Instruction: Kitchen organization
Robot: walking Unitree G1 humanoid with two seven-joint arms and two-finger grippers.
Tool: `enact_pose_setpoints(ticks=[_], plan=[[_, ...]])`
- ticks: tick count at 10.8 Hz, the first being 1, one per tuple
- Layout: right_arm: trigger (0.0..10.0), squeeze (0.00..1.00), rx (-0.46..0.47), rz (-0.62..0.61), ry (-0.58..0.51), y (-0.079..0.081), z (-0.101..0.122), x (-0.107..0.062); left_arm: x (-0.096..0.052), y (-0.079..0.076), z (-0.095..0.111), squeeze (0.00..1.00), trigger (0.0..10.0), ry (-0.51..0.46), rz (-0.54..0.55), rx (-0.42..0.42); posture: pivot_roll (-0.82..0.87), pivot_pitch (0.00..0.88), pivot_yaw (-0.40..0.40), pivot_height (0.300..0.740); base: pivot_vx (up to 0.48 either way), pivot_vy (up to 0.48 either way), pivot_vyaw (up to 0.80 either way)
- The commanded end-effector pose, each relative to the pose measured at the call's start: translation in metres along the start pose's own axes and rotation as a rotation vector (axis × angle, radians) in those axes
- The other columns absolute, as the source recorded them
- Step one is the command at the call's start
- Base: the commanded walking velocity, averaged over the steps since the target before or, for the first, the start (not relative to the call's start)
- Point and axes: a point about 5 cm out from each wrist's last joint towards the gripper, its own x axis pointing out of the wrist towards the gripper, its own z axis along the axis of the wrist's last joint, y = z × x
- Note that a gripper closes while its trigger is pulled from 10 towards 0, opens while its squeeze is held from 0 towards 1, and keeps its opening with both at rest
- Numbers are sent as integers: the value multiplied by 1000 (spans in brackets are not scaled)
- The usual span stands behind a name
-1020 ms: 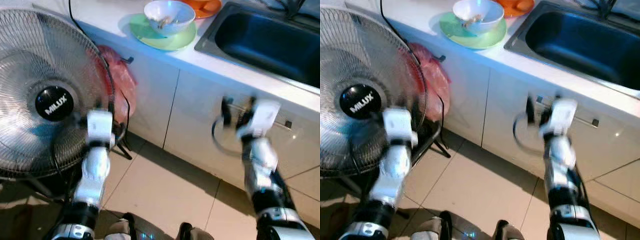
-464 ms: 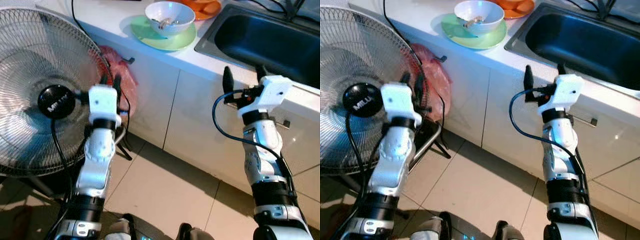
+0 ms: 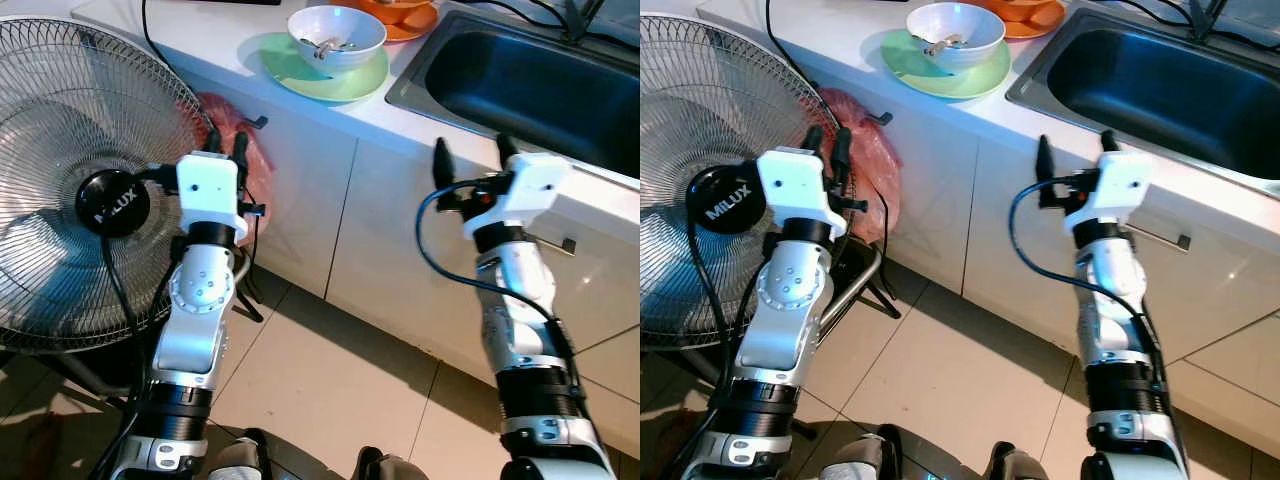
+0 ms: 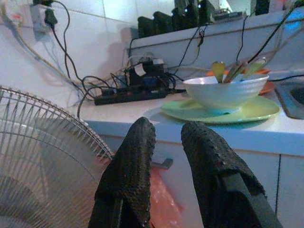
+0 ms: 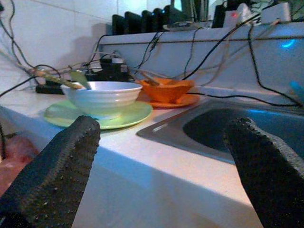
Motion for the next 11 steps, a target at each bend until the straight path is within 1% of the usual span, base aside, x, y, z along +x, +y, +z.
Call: enact_pose_setpoints(ticks=[1,2,5,9,11], plan=[[10000,0,4,-6,16,0,-2,-3,1,-6,4,0,10000,-7,-23,-3,69,172,-30,740,0,0,0],[10000,0,1,-1,27,1,-2,-2,1,-4,1,0,10000,11,-10,-2,67,177,-31,740,0,0,0],[10000,0,1,-10,42,-1,-3,-2,0,2,0,0,10000,24,9,8,66,177,-32,740,0,0,0],[10000,0,8,-5,60,2,-6,-1,0,-1,1,0,10000,27,1,12,65,177,-32,740,0,0,0],[10000,0,24,-4,75,3,-8,-1,0,-1,1,0,10000,30,0,13,66,179,-31,740,0,0,-800]])
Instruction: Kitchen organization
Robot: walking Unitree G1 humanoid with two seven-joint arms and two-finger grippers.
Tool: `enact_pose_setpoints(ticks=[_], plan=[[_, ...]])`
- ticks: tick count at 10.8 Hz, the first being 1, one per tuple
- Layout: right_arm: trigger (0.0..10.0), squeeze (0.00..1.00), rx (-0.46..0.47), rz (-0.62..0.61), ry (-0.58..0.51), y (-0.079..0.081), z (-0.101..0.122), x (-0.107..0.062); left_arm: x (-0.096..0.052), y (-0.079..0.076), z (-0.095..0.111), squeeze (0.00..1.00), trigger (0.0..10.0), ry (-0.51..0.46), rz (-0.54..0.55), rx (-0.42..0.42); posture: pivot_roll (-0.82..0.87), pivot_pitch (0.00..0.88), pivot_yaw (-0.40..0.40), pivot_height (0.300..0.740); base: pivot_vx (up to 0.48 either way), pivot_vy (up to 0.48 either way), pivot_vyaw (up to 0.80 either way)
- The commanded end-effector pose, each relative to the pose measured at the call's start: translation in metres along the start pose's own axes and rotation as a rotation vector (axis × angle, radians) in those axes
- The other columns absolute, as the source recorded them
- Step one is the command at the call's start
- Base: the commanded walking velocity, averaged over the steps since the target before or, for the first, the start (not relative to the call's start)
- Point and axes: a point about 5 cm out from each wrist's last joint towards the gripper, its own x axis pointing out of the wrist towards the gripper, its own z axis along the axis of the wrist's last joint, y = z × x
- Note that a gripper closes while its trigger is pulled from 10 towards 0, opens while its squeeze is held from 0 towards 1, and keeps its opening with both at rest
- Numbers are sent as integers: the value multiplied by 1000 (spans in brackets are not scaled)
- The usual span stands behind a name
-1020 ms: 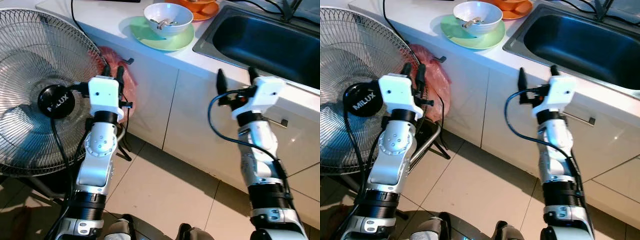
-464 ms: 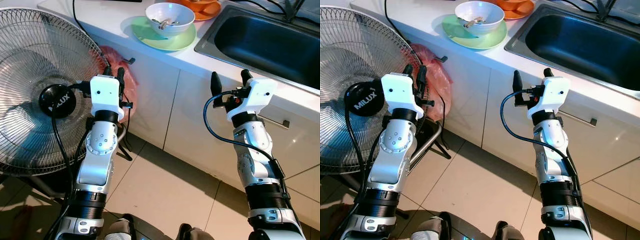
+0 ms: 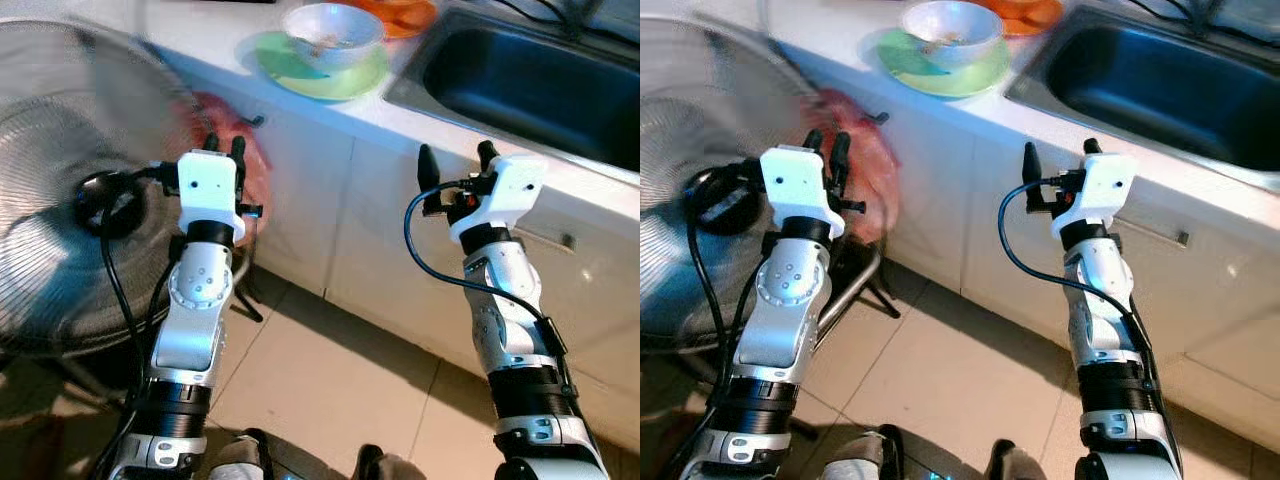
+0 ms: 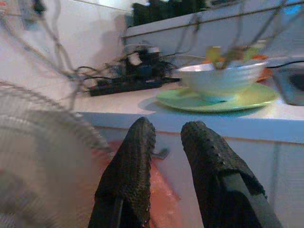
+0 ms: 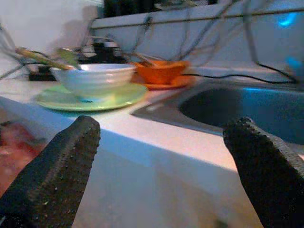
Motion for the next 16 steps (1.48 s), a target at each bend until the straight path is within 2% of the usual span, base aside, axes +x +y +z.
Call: enact_pose_setpoints(ticks=[1,5,16], plan=[[10000,0,-11,-5,-6,-3,1,-2,-1,-3,3,0,10000,-9,-8,-2,67,179,-31,740,0,0,0],[10000,0,-11,-7,-5,-2,0,-2,0,-2,3,0,10000,-7,-4,-1,69,179,-32,740,0,0,0],[10000,0,-10,-7,7,-1,-3,-2,0,-1,1,0,10000,-7,-5,-4,72,174,-32,740,282,0,0]])
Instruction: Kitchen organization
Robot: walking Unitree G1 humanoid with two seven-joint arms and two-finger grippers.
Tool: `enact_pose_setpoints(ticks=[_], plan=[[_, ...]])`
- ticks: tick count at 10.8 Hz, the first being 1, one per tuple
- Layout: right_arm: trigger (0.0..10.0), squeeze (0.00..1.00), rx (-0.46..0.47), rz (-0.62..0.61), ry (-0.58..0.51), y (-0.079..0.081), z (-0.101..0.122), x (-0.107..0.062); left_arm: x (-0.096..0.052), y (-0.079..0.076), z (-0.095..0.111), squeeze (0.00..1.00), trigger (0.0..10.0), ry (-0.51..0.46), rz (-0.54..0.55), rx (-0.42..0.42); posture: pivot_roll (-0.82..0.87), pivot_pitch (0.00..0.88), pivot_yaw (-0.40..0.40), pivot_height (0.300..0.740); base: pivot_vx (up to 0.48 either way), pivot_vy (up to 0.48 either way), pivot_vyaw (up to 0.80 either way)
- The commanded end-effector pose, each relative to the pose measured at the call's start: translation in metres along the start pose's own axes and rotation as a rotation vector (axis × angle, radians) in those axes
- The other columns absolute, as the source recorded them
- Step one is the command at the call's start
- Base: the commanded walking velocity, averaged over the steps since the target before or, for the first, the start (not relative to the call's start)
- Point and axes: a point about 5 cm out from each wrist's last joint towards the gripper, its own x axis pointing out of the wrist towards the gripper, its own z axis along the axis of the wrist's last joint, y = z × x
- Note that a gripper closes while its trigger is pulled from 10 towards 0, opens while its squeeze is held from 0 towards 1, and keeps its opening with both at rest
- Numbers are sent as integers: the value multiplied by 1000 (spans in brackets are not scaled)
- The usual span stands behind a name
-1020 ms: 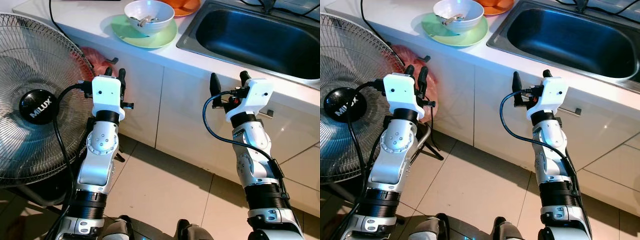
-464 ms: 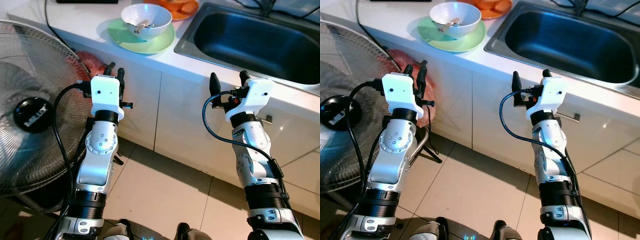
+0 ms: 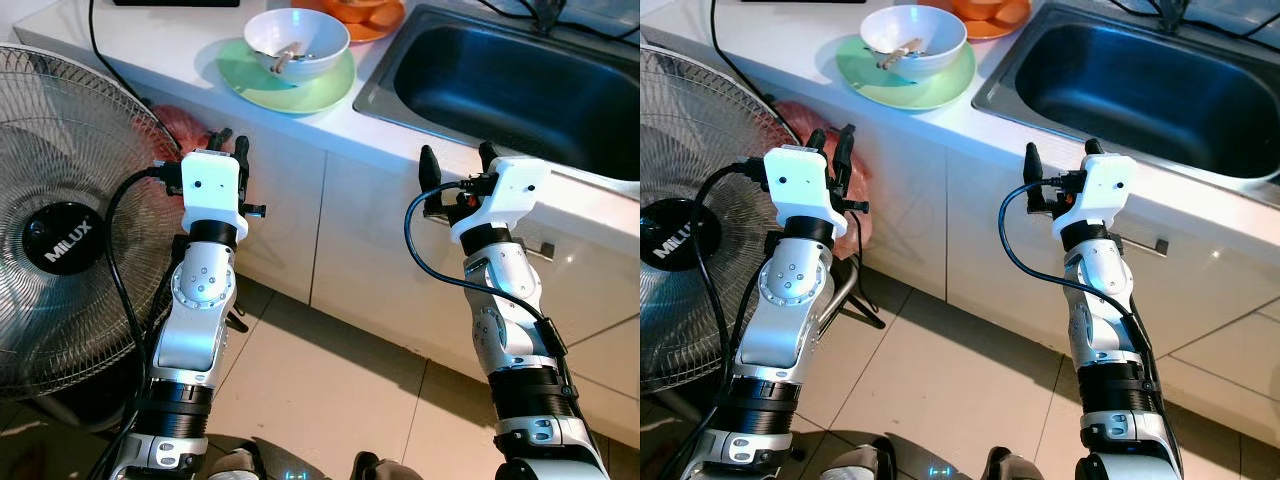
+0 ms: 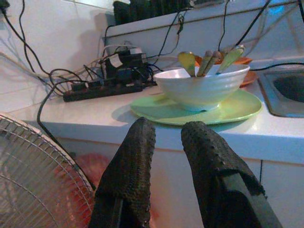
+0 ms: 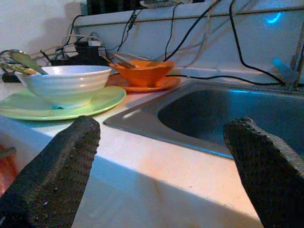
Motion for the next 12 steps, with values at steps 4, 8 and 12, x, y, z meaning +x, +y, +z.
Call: enact_pose_setpoints(ticks=[4,8,12], plan=[[10000,0,-4,3,11,0,-3,-2,0,-2,1,0,10000,-12,-9,-3,72,173,-31,740,303,0,-200],[10000,0,-10,-1,16,-1,-4,-2,-1,1,0,0,10000,-6,1,-1,72,178,-35,740,353,0,0],[10000,0,-17,3,19,0,-4,-2,-1,-1,0,0,10000,-9,-2,-3,71,180,-36,740,449,0,0]])
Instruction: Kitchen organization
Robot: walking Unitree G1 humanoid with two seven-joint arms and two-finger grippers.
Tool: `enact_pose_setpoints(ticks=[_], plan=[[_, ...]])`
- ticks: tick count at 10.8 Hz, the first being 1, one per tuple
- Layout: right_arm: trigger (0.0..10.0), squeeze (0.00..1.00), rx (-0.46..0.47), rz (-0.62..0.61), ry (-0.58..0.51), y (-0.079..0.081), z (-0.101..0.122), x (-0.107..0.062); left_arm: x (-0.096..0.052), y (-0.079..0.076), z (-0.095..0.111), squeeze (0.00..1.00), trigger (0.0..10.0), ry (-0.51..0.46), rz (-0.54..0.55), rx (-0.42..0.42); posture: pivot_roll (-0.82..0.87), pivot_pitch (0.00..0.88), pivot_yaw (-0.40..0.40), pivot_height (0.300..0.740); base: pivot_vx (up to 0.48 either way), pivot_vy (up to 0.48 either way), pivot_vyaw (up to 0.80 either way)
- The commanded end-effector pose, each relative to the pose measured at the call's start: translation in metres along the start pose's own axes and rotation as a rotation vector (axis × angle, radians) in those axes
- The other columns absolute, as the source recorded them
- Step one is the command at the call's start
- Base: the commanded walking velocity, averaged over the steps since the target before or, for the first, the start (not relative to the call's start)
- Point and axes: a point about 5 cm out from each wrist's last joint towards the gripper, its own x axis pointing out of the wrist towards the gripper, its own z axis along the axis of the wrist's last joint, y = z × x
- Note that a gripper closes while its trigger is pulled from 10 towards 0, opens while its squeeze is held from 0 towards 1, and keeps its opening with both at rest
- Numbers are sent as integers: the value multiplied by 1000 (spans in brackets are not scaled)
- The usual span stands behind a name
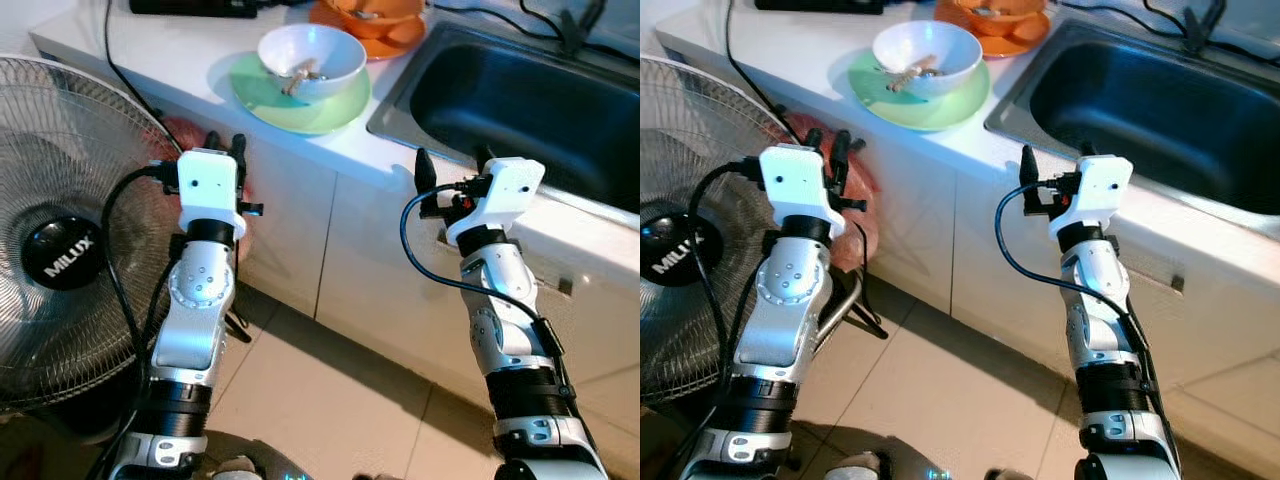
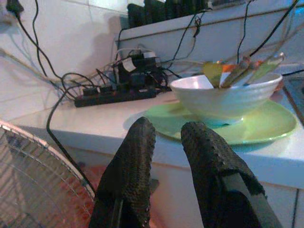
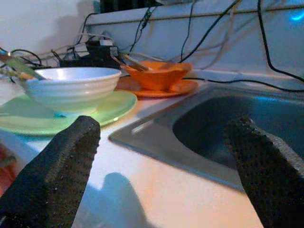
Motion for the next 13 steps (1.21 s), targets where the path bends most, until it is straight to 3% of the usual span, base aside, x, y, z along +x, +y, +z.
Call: enact_pose_setpoints(ticks=[1,6,13], plan=[[10000,0,-11,-4,8,-3,-2,-2,-2,0,-1,0,10000,2,0,1,72,183,-37,740,480,0,0],[10000,0,-13,-4,7,-2,-2,-2,-2,0,-1,0,10000,3,-3,-1,71,181,-35,740,480,0,0],[10000,0,-13,-5,7,-3,-2,-1,-4,-6,2,0,10000,-25,-42,-36,71,178,-36,740,0,0,0]])
